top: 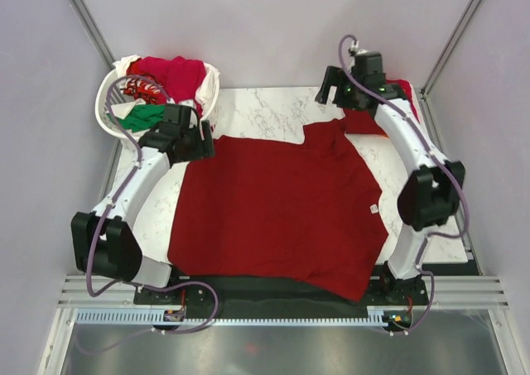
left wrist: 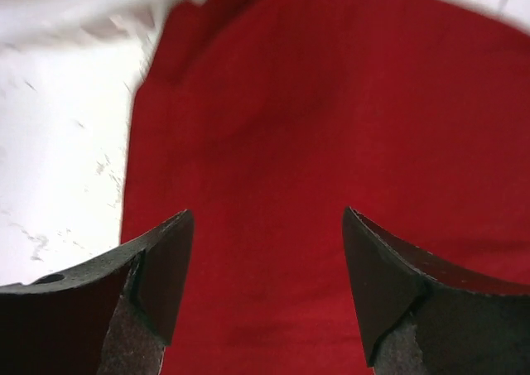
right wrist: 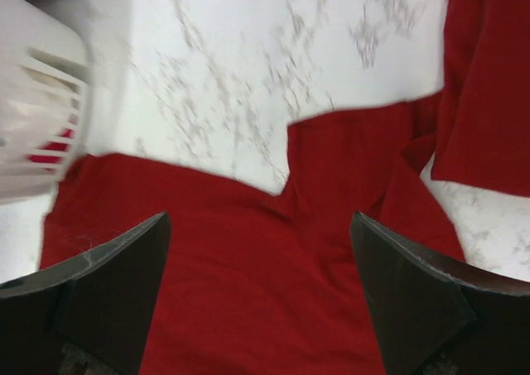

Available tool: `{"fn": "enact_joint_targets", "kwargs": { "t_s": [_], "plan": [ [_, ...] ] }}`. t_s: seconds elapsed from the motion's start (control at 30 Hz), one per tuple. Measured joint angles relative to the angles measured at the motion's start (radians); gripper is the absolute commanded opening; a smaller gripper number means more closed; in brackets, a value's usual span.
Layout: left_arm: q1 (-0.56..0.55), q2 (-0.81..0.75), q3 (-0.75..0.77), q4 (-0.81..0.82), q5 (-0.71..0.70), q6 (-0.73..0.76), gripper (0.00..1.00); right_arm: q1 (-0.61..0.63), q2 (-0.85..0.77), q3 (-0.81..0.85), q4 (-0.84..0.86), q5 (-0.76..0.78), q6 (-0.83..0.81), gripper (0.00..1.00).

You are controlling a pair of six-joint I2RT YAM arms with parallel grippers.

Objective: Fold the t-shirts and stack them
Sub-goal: Flatten the tshirt out

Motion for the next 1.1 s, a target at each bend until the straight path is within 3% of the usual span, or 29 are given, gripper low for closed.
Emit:
{"fn": "enact_joint_targets", "kwargs": {
  "t_s": [0.13, 0.27, 0.53, 0.67, 0.83, 1.1],
  "plan": [
    [0.0, 0.04, -0.118, 0.025, 0.029, -0.005, 0.77, 0.019, 0.193, -0.002, -0.014, -0.001, 0.0, 0.96],
    [0.0, 0.032, -0.13, 0.053, 0.062, -0.007, 0.77, 0.043, 0.291, -0.001, -0.032, 0.005, 0.0, 0.96],
    [0.0, -0.14, -0.15, 0.065, 0.061, 0.021, 0.8, 0.089, 0.455, 0.117, -0.029, 0.032, 0.001, 0.97],
    [0.0, -0.223, -0.189, 0.064, -0.014, 0.046, 0.78, 0.087, 0.572, 0.22, -0.032, 0.052, 0.01, 0.98],
    [0.0, -0.215, -0.232, 0.061, -0.074, 0.059, 0.77, 0.082, 0.676, 0.38, -0.041, 0.059, 0.041, 0.98],
    [0.0, -0.206, -0.237, 0.062, -0.107, 0.064, 0.76, 0.087, 0.861, 0.652, 0.009, -0.047, 0.111, 0.98]
  ]
}}
